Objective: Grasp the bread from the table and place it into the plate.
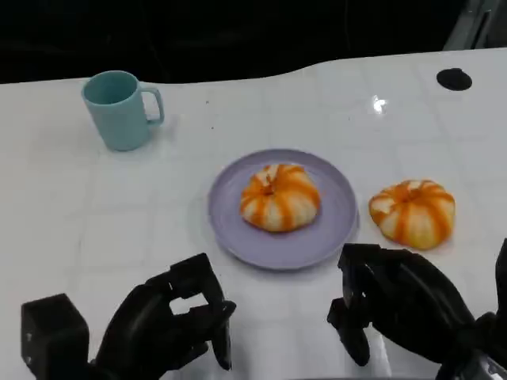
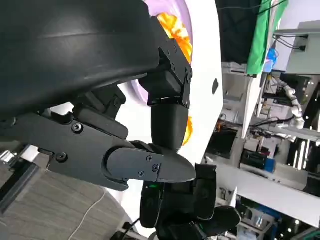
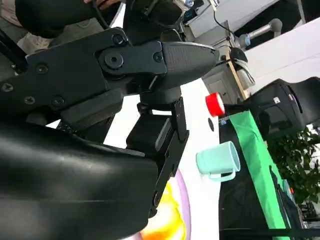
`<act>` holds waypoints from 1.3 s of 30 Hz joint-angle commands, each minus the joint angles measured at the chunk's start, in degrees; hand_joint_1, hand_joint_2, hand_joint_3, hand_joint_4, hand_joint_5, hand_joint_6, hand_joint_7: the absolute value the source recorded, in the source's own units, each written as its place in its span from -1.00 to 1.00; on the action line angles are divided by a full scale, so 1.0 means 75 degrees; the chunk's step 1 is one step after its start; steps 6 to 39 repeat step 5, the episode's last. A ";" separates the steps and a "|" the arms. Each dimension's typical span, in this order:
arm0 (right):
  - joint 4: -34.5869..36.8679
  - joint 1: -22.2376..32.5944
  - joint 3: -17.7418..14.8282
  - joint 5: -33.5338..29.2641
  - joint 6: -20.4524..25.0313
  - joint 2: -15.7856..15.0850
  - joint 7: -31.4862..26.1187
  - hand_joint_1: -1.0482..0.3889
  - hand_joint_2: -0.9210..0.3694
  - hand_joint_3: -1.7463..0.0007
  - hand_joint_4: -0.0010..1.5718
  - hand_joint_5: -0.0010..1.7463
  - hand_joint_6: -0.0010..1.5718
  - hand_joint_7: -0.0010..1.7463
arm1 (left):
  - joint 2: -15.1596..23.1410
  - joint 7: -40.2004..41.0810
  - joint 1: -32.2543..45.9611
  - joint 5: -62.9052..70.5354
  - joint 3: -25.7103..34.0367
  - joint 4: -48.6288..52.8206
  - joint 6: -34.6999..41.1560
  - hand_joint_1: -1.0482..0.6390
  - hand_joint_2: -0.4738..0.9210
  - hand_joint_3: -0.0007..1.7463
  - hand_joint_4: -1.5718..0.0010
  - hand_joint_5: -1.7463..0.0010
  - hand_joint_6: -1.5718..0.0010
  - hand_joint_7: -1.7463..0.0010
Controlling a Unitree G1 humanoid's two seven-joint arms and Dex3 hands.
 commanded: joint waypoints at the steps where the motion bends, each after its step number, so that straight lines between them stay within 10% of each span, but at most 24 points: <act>1: 0.0108 -0.0022 -0.0120 0.0013 -0.0155 -0.0036 0.0023 -0.84 -1.00 0.57 0.64 0.84 0.40 0.75 | 0.0020 -0.0142 -0.0023 0.0064 0.0087 0.0045 -0.0088 -0.52 1.00 -0.73 -0.19 -1.00 0.05 -1.00; 39: 0.0222 -0.0033 -0.0085 -0.0033 -0.0233 -0.0048 0.0048 -0.85 -1.00 0.59 0.64 0.84 0.41 0.74 | -0.0007 -0.0286 -0.0002 -0.0008 0.0125 0.0049 -0.0080 -0.51 1.00 -0.76 -0.17 -1.00 0.08 -1.00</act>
